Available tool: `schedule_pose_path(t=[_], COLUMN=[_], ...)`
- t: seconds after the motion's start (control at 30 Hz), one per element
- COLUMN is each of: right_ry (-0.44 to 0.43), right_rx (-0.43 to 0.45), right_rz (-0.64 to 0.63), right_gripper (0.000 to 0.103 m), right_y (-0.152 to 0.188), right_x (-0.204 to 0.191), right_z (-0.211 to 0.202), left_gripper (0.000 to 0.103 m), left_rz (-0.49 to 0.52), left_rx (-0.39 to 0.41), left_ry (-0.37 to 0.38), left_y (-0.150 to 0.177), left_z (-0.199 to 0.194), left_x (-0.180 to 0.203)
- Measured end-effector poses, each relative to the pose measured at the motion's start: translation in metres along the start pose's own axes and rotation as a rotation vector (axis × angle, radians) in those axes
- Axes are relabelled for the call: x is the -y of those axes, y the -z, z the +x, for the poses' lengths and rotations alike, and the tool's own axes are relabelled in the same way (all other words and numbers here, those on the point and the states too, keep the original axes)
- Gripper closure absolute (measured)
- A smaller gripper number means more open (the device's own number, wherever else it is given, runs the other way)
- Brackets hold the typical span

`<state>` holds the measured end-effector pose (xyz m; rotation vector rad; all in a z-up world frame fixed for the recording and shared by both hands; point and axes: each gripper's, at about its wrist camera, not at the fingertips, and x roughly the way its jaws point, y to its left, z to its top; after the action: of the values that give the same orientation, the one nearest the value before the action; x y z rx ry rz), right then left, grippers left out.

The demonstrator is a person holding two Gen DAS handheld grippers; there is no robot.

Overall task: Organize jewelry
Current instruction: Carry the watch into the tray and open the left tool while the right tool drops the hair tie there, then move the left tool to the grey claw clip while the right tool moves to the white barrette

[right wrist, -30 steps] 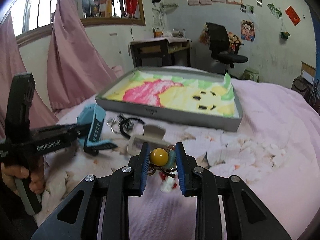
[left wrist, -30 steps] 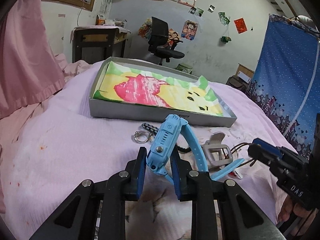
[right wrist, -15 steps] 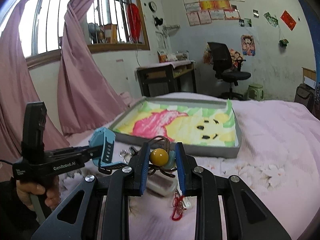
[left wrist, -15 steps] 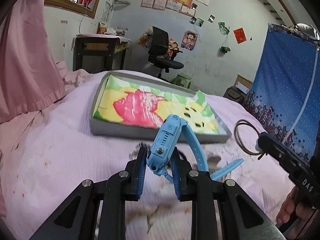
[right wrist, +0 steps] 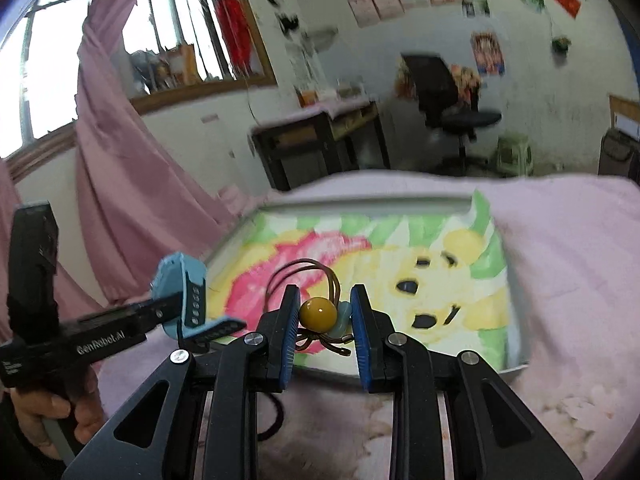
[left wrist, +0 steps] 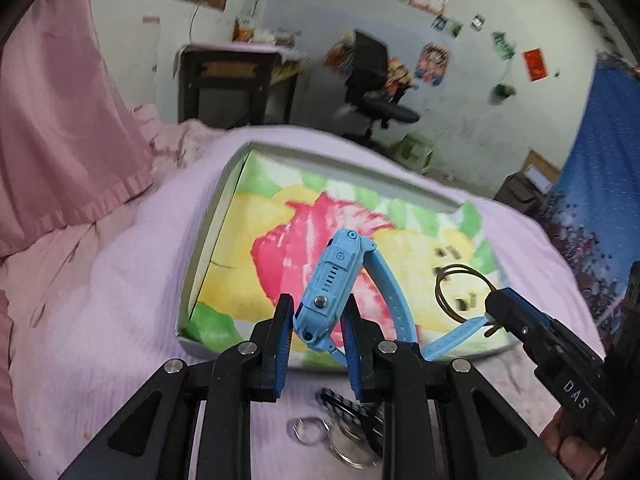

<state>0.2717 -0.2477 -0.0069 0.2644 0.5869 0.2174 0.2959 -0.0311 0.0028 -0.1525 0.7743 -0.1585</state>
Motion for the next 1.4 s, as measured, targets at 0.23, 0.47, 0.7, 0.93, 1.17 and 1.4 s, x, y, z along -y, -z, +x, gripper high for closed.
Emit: schedule_pose_path(t=[0.23,0.47,0.7,0.93,1.17,1.4], right_ry=[0.027,0.045,0.107,0.117,0.131,0.165], right_rx=[-0.11,-0.152,-0.063,0.084,0.196,0.196], right_rz=[0.035,0.031,-0.005,-0.033,-0.107,-0.139], right_gripper=[0.08,0.076,0.042,0.012,0.001,0.001], right_y=[0.012,0.018,0.02,0.029,0.051,0.073], right_x=[0.017,0.016,0.011,0.006,-0.01,-0.013], right_z=[0.04,0.048,0.011,-0.056,-0.119,-0.15], left_gripper=[0.081,0.08,0.055,0.026,0.01,0.005], left_rz=[-0.012,-0.001,0.013,0.035,0.074,0.111], left_rx=[-0.054,-0.069,0.018,0.151,0.272,0.304], left_ry=[-0.05,-0.049,-0.008,0.036,0.058,0.058], left_y=[0.004,0.003,0.021,0.047,0.076,0.096], left_z=[0.027,0.03,-0.005,-0.06,-0.11,-0.126], left_x=[-0.003,-0.001,0.002,0.009,0.013,0.015])
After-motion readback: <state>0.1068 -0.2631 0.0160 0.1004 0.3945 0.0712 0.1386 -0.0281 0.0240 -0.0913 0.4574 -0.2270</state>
